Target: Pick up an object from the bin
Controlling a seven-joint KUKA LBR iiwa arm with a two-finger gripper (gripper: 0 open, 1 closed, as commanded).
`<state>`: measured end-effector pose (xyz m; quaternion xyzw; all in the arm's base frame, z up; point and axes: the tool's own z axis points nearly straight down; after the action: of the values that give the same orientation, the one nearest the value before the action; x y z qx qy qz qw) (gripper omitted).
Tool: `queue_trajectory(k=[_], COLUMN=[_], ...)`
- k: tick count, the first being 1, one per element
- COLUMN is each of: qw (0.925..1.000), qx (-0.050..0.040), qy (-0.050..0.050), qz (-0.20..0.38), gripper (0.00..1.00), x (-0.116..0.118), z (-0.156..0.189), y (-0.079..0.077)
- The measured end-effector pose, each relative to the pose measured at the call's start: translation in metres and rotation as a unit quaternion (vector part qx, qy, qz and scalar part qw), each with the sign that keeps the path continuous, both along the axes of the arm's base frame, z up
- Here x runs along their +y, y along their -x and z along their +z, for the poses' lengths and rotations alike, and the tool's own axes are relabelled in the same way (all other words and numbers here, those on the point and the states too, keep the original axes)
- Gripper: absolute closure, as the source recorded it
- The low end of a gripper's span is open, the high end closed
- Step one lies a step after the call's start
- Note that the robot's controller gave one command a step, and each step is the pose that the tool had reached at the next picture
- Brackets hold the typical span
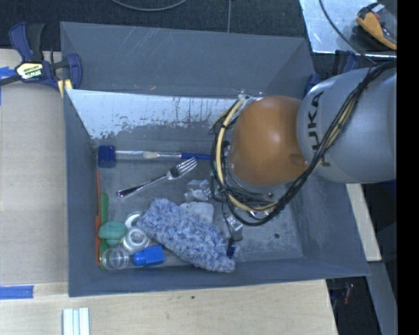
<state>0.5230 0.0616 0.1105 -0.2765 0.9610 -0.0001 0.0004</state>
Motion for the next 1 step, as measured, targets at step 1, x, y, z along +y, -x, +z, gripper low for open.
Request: queue_trajectory(k=[1], qw=[0.9984], qx=[-0.0060], qy=[0.001], qz=[-0.055], gripper=[0.00], x=[0.0583], z=[-0.0388], y=[-0.0058])
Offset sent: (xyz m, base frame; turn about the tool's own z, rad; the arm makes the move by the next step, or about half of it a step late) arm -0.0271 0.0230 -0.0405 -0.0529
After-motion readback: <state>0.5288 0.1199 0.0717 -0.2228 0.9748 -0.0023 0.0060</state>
